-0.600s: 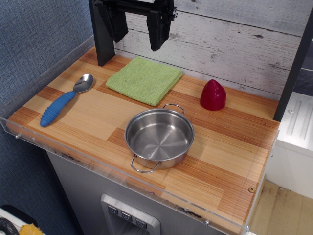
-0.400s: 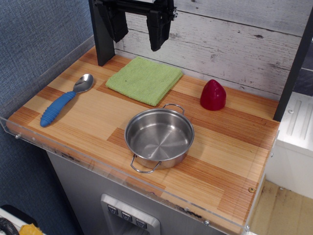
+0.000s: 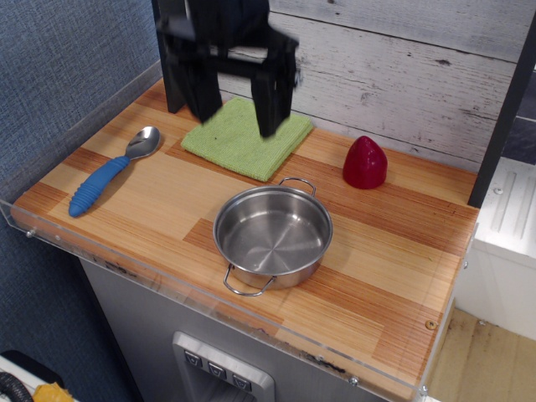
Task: Carrying the pan and placing it on the board on the table.
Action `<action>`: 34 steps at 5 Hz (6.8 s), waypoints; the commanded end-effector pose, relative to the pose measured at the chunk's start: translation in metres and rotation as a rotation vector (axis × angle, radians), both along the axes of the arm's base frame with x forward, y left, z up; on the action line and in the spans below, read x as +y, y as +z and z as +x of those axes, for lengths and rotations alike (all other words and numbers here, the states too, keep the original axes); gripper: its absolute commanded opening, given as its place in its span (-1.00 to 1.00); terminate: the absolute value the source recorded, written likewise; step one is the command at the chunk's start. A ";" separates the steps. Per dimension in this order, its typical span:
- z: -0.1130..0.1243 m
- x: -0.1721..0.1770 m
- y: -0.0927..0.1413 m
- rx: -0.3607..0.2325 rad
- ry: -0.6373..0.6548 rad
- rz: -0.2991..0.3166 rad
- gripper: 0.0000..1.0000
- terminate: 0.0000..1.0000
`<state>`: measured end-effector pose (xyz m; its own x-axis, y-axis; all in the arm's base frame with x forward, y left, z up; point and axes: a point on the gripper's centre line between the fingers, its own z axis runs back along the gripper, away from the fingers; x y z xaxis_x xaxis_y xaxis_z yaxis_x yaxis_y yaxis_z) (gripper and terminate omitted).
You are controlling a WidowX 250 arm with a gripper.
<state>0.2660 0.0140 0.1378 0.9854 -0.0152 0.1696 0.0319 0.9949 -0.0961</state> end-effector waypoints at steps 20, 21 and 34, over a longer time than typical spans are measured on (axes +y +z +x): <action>0.108 0.046 -0.068 -0.192 0.165 0.109 -1.00 -1.00; 0.118 0.048 -0.077 -0.192 0.187 0.109 -1.00 -1.00; -0.015 0.019 0.010 -0.083 -0.040 0.078 1.00 -1.00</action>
